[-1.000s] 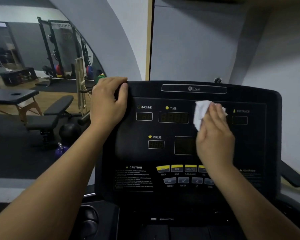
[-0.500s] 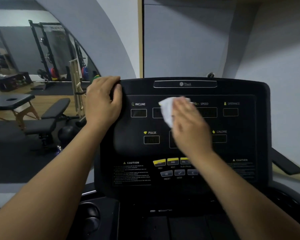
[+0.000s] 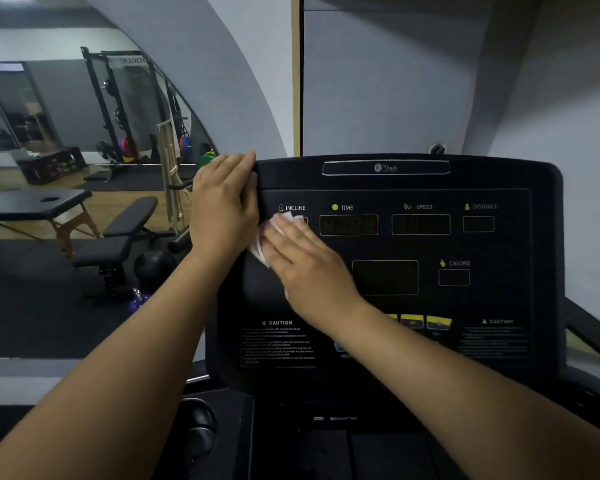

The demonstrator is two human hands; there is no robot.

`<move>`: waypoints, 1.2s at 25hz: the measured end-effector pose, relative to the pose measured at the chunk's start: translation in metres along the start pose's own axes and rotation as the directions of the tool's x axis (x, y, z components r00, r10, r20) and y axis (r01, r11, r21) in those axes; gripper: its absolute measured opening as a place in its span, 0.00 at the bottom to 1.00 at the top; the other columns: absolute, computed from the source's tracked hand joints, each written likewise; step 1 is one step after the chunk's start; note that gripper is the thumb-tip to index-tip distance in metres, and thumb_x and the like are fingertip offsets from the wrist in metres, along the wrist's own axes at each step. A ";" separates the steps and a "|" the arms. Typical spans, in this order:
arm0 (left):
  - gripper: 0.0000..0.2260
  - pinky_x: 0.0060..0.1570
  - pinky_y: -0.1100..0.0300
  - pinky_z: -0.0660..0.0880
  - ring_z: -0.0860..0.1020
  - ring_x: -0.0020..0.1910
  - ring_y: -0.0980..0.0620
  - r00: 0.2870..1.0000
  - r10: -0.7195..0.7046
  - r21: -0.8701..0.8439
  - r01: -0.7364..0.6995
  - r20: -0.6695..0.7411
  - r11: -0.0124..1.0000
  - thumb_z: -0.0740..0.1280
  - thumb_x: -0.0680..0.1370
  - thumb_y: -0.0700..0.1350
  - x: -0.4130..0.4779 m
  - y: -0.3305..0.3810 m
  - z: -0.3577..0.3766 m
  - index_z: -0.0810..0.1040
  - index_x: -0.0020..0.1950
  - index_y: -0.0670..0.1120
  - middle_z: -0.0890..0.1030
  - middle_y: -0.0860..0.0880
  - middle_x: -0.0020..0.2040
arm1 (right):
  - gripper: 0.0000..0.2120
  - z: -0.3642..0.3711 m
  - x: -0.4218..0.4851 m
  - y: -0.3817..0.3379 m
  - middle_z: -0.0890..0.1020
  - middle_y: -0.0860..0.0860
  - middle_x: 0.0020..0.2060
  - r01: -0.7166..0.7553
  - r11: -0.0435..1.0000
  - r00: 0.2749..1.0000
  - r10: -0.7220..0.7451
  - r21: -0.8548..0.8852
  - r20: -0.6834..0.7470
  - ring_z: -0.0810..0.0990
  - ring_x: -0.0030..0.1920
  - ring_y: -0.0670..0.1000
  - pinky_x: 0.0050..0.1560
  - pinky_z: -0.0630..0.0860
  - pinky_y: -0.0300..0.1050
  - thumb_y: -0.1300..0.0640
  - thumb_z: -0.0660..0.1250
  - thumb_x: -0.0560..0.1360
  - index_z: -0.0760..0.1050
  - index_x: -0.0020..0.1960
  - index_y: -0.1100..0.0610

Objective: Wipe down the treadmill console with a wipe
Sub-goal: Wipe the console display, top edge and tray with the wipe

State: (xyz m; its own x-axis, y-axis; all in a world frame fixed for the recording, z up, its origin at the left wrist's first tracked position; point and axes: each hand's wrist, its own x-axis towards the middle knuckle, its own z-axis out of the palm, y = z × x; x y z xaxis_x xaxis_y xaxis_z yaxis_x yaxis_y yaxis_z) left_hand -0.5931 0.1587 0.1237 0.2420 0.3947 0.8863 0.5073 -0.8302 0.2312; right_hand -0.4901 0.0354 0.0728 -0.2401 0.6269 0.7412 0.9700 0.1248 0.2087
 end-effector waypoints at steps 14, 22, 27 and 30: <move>0.16 0.67 0.43 0.69 0.76 0.64 0.41 0.999 0.003 0.005 -0.003 -0.032 1.000 0.59 0.81 0.42 0.002 0.000 0.003 0.78 0.67 0.40 0.81 0.43 0.62 | 0.17 0.005 -0.004 0.017 0.80 0.63 0.59 -0.095 0.992 0.972 0.111 0.086 -0.207 0.76 0.64 0.63 0.66 0.71 0.62 0.72 0.66 0.70 0.78 0.58 0.70; 0.17 0.69 0.45 0.67 0.75 0.65 0.42 0.999 -0.024 0.037 0.026 -0.034 0.999 0.59 0.81 0.43 0.002 0.003 0.004 0.78 0.67 0.41 0.81 0.43 0.63 | 0.18 -0.023 -0.039 0.077 0.77 0.64 0.62 -0.430 0.902 0.868 0.427 0.045 -0.252 0.72 0.67 0.63 0.70 0.65 0.59 0.73 0.65 0.73 0.74 0.63 0.70; 0.17 0.68 0.45 0.68 0.76 0.65 0.43 0.999 -0.028 -0.005 0.028 -0.028 1.000 0.59 0.80 0.42 0.002 0.001 0.002 0.78 0.66 0.41 0.81 0.44 0.63 | 0.19 0.002 -0.015 0.015 0.77 0.64 0.62 -0.243 0.963 0.950 0.261 0.119 -0.172 0.73 0.67 0.64 0.69 0.66 0.62 0.74 0.66 0.71 0.75 0.62 0.71; 0.17 0.69 0.46 0.68 0.76 0.65 0.44 0.999 -0.039 -0.011 0.038 -0.023 0.999 0.60 0.80 0.43 0.002 0.001 0.000 0.78 0.67 0.41 0.81 0.45 0.63 | 0.20 -0.007 -0.028 0.032 0.76 0.64 0.64 -0.235 0.967 0.964 0.245 0.101 -0.102 0.71 0.68 0.63 0.69 0.67 0.61 0.73 0.64 0.72 0.73 0.64 0.70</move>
State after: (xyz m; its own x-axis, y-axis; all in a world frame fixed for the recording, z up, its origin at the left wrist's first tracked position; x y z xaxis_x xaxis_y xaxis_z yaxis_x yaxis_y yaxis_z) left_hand -0.5916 0.1584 0.1254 0.2029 0.4172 0.8859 0.5068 -0.8188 0.2696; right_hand -0.4521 0.0166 0.0628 0.0021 0.5566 0.8308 0.9980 0.0514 -0.0369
